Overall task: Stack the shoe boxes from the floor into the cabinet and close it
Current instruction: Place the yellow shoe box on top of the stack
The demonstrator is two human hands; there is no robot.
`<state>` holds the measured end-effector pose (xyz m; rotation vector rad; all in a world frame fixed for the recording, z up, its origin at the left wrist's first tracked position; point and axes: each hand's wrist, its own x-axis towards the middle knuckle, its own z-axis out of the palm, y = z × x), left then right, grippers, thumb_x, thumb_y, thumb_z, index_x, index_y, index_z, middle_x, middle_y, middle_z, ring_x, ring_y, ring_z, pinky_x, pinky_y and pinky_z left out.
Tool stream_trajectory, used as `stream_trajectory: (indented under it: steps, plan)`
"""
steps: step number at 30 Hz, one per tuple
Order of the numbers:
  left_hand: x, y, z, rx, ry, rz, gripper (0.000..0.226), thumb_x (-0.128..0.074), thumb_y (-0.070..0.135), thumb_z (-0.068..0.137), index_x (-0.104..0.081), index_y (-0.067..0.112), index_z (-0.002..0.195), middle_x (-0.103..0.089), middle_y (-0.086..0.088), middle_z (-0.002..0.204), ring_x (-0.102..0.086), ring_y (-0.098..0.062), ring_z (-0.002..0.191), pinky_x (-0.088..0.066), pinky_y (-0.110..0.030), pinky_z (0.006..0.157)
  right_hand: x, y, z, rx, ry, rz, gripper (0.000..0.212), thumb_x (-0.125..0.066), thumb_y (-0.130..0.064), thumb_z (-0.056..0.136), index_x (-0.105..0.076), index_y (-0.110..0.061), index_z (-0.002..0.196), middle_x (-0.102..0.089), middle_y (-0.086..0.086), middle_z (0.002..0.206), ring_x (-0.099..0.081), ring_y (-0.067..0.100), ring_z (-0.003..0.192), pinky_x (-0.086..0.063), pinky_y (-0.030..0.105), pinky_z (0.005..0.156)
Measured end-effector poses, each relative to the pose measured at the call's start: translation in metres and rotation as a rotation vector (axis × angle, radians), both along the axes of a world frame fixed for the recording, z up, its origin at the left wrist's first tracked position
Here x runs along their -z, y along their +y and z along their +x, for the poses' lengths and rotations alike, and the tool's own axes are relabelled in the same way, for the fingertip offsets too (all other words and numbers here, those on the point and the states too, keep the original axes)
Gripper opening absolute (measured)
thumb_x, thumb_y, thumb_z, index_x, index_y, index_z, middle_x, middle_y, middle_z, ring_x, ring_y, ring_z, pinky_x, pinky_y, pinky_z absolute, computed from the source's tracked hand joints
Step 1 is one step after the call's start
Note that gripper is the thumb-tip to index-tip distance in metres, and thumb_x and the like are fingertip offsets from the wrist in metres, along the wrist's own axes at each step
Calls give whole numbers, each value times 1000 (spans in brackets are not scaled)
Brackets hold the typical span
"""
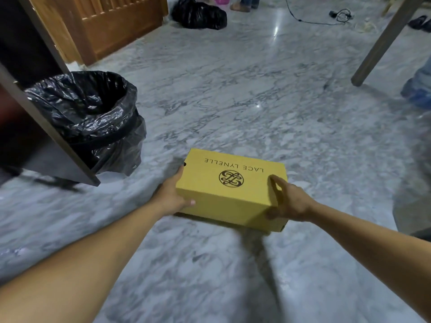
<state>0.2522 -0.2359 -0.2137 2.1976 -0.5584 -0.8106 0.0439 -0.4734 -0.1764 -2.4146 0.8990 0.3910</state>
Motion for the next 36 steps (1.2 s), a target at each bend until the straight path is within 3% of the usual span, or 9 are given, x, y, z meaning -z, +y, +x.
stream_trajectory:
  steps: [5, 11, 14, 17, 20, 22, 27, 32, 36]
  plan:
    - [-60, 18, 17, -8, -188, 19, 103, -88, 29, 60, -35, 31, 148, -58, 4, 134, -56, -20, 120, -45, -36, 103, -60, -6, 17, -55, -193, 6, 86, -83, -23, 67, -42, -29, 143, -52, 5, 139, -48, 26, 127, -40, 28, 94]
    - [-148, 52, 14, -140, -387, -14, 92, -88, 29, 63, -43, 31, 143, -56, 6, 138, -51, -19, 126, -41, -36, 107, -141, 8, 28, -191, -389, 7, 77, -84, -20, 68, -51, -30, 137, -57, -7, 132, -49, 6, 122, -32, 11, 83]
    - [-192, 75, 5, -191, -434, -13, 90, -89, 32, 62, -46, 31, 141, -58, 5, 135, -52, -18, 124, -42, -32, 104, -178, 20, 32, -248, -456, -22, 73, -86, -25, 66, -55, -34, 132, -62, -10, 125, -52, 1, 109, -35, 13, 79]
    - [-228, 100, -6, -243, -440, -3, 89, -90, 31, 59, -50, 29, 138, -67, 7, 117, -60, -12, 104, -45, -21, 86, -208, 36, 38, -248, -482, 12, 71, -88, -26, 62, -60, -40, 125, -66, -10, 116, -55, 0, 90, -44, 19, 75]
    - [-254, 134, -19, -287, -427, 20, 95, -92, 42, 48, -55, 30, 135, -71, 9, 105, -66, -13, 95, -56, -31, 83, -236, 54, 47, -303, -478, 36, 66, -90, -27, 56, -64, -47, 114, -71, 4, 103, -64, 23, 70, -59, 35, 64]
    - [-269, 161, -31, -326, -405, 17, 101, -90, 49, 41, -55, 32, 135, -71, 9, 104, -67, -13, 93, -59, -35, 78, -255, 70, 54, -366, -480, 49, 65, -90, -30, 51, -66, -49, 109, -71, 9, 100, -67, 33, 73, -60, 37, 58]
    - [-304, 234, -69, -458, -371, -15, 100, -90, 42, 40, -57, 32, 133, -74, 10, 96, -72, -20, 80, -61, -42, 61, -291, 121, 74, -545, -458, 8, 69, -90, -41, 45, -66, -50, 109, -73, 4, 96, -68, 23, 75, -57, 36, 67]
    - [-348, 305, -111, -610, -388, -14, 66, -92, 20, 56, -63, 49, 107, -75, 17, 90, -72, -16, 84, -61, -44, 66, -328, 182, 91, -731, -476, 110, 66, -93, -37, 47, -68, -45, 107, -72, 3, 83, -65, 16, 53, -58, 39, 57]
    - [-382, 356, -138, -762, -447, 10, 84, -93, 23, 54, -58, 34, 129, -73, 16, 100, -72, -17, 86, -61, -42, 68, -357, 232, 111, -883, -555, 127, 68, -92, -44, 49, -66, -44, 112, -70, -2, 93, -66, 12, 58, -59, 35, 58]
